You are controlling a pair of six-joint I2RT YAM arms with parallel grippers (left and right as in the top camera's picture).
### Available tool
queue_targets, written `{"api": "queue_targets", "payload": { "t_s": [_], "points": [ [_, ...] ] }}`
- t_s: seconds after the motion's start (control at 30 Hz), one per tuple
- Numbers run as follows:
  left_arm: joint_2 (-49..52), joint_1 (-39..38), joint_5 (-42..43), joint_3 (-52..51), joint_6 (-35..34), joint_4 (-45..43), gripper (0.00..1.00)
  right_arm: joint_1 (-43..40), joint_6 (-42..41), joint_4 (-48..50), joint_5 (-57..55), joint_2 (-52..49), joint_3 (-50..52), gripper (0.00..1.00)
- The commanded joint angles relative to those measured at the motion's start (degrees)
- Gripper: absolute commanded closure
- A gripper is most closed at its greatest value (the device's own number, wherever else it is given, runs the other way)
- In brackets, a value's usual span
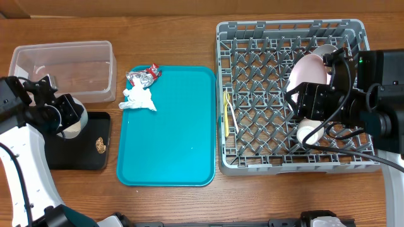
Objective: Sort waste into correct bins and load items into the dishwasher rack
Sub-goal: 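Carry the bowl left over the black tray and tip the rice out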
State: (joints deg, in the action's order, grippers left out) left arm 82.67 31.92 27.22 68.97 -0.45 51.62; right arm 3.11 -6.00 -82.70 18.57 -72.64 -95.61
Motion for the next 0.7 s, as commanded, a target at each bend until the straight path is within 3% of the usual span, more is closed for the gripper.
{"api": "queue_targets", "payload": {
  "t_s": [0.0,0.17,0.37,0.67],
  "points": [
    [-0.61,2.25,8.83,-5.01,2.23,-4.2,0.96,0.24,0.07,-0.2,-0.5,0.28,-0.35,0.29],
    [-0.61,9.38,19.82,-12.07,2.75,-11.67,0.96,0.24,0.07,-0.7,-0.5,0.28,-0.35,0.29],
    [-0.61,15.47,26.38,-15.87,8.41,-13.4,0.96,0.24,0.07,-0.55,-0.5,0.28,-0.35,0.29],
    [-0.59,22.12,44.7,-23.76,17.16,-18.67,0.96,0.24,0.04,-0.59,-0.5,0.28,-0.35,0.3]
  ]
}}
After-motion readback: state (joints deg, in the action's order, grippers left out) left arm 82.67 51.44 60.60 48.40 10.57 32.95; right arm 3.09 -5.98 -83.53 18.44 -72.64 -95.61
